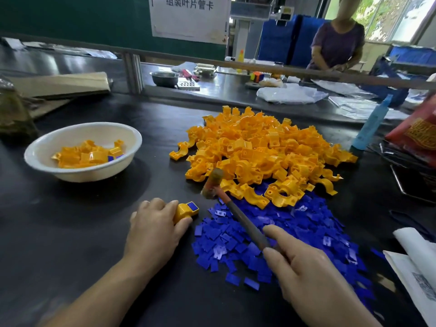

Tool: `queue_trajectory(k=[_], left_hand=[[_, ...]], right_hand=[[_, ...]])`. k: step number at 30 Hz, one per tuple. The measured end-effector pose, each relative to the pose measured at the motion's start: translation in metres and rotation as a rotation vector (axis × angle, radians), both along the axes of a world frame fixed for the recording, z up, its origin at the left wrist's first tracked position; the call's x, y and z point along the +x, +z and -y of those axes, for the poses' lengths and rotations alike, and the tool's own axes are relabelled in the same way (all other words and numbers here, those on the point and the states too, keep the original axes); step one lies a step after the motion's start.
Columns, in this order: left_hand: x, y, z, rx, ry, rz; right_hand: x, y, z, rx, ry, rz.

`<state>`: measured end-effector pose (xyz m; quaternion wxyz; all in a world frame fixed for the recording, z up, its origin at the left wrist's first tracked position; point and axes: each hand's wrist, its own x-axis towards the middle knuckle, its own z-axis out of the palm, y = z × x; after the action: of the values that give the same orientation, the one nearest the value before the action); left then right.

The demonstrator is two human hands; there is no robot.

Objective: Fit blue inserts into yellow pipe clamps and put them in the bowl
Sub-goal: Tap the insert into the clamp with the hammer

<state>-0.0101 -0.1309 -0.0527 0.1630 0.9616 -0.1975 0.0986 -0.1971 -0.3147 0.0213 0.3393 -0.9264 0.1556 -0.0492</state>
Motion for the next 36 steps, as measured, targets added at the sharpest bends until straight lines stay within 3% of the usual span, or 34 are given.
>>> queue_trajectory(k=[5,13,18,22,25,28,31,36], left_hand=[[0.002,-0.005,0.000,0.023,0.002,0.018],[0.003,-0.006,-0.001,-0.006,-0.015,0.032],[0.004,-0.007,-0.001,0.007,-0.008,0.040],[0.004,-0.007,-0.001,0.031,-0.007,0.024],[0.004,-0.006,0.000,0.031,-0.007,0.030],[0.004,-0.008,-0.001,0.046,-0.001,0.048],[0.006,-0.009,-0.001,0.045,0.009,0.057],[0.003,-0.006,-0.002,0.048,0.037,0.003]], right_hand=[[0.014,-0.008,-0.009,-0.157,0.056,0.145],[0.024,-0.004,0.001,-0.272,0.138,-0.026],[0.025,-0.003,-0.006,-0.221,0.097,0.206],[0.033,-0.013,-0.020,-0.329,0.153,0.005],[0.034,-0.007,-0.010,-0.316,0.159,-0.021],[0.020,-0.002,-0.004,-0.246,0.069,0.045],[0.004,-0.003,0.007,-0.398,-0.036,0.123],[-0.012,-0.005,0.030,-0.575,-0.170,-0.031]])
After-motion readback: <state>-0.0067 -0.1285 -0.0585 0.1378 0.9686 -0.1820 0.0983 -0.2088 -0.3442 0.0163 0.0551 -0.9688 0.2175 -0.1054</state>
